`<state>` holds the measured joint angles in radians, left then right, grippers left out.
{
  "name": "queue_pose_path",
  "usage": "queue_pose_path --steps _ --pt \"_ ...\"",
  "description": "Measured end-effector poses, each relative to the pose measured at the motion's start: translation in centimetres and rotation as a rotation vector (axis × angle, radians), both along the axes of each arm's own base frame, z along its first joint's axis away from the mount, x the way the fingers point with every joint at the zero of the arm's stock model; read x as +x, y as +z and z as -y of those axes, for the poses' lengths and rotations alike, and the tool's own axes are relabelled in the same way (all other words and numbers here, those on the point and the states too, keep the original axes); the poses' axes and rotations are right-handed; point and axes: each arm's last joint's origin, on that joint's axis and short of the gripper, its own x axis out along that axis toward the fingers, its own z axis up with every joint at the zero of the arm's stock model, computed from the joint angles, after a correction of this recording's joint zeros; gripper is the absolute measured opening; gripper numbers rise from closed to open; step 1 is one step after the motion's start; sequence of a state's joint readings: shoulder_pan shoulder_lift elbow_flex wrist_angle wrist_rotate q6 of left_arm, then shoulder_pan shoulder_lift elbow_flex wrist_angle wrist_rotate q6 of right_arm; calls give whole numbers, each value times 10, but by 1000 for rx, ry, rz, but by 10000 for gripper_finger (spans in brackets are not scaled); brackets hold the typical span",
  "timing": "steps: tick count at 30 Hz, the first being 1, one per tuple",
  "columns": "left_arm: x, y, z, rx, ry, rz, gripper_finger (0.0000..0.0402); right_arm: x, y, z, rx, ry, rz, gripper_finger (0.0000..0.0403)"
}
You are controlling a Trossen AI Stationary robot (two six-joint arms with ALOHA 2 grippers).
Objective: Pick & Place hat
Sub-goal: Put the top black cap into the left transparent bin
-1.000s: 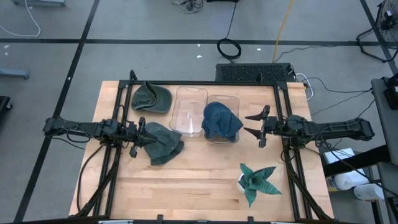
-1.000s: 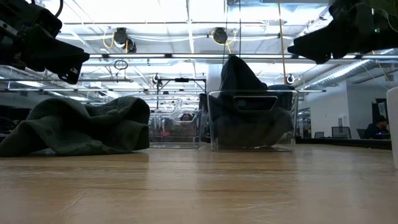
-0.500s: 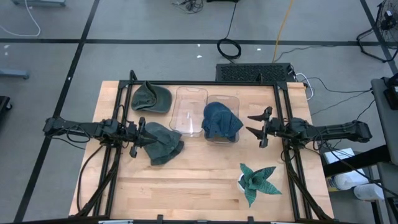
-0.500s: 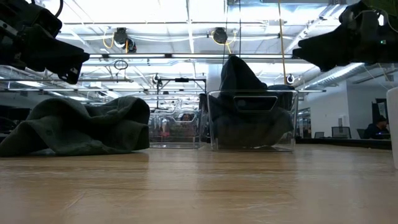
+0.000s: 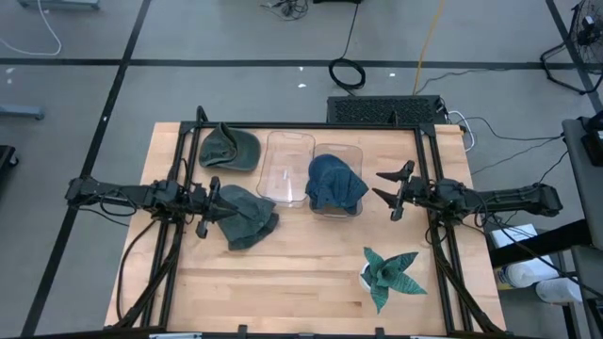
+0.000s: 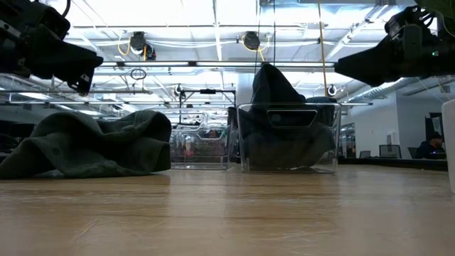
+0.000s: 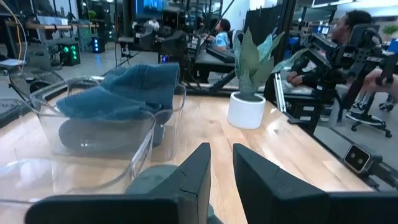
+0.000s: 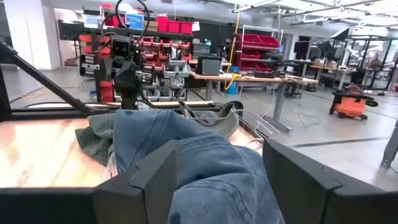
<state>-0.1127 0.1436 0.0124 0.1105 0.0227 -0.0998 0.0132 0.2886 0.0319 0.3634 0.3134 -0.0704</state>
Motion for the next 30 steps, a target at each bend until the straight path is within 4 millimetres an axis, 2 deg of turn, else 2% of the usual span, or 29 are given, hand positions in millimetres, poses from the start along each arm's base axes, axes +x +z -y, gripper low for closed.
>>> queue_pose_path --steps 13,21,24,30 --pt "0 5 0 5 10 49 77 0 0 0 -1 0 1 222" --pt "0 3 -5 -38 176 30 80 0 0 0 -1 1 1 222" --pt "0 3 -7 -38 239 32 100 0 0 0 -1 1 1 222" --pt "-1 3 -11 -24 379 33 173 0 0 0 -1 1 1 222"
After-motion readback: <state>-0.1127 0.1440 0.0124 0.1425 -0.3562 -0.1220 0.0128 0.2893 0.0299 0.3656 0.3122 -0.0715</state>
